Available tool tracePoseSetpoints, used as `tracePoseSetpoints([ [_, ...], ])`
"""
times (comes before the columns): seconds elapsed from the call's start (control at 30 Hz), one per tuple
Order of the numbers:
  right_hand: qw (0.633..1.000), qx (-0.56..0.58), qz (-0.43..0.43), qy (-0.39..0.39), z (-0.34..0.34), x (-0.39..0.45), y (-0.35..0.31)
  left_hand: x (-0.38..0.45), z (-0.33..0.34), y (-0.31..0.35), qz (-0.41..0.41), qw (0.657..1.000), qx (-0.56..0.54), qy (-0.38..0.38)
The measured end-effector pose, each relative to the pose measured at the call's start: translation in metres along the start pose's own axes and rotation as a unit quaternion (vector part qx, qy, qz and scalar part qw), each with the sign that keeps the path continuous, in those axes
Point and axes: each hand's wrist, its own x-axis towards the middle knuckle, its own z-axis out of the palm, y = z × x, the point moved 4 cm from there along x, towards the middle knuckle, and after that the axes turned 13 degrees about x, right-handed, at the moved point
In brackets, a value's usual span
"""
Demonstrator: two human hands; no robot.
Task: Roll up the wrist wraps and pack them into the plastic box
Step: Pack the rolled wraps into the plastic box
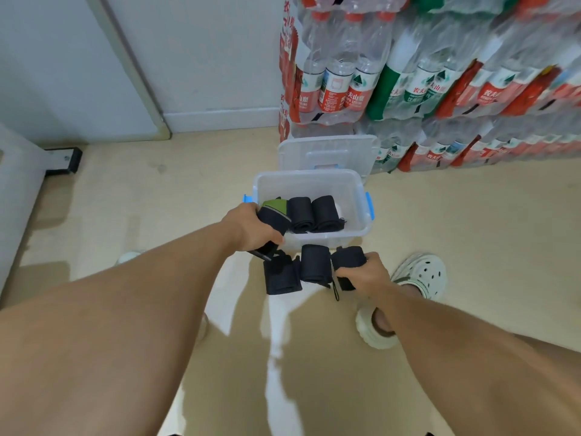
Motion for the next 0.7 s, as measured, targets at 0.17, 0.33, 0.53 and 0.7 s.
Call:
tracePoseSetpoints([
  [0.17, 0.971, -0.164, -0.056, -0.166, -0.019, -0.028, -0.074, -0.013, -0.02, -0.008, 0.01, 1.0, 0.01, 0.015],
  [0.33, 0.959, -0.155, -0.178, -0.157, 0.003, -0.026, -0.153, -0.02, -0.04, -0.02, 0.001, 0.999, -0.006, 0.033],
  [0.53, 0.92, -0.244, -0.29, -0.098, 0.07, 0.006, -0.178, -0.011, -0.035, -0.047, -0.034, 0.998, -0.045, 0.016],
  [0.7, 0.889, -0.338, -0.271, -0.15, 0.116, 0.038, -0.166, 0.001, -0.019, -0.053, -0.049, 0.998, -0.051, -0.003],
])
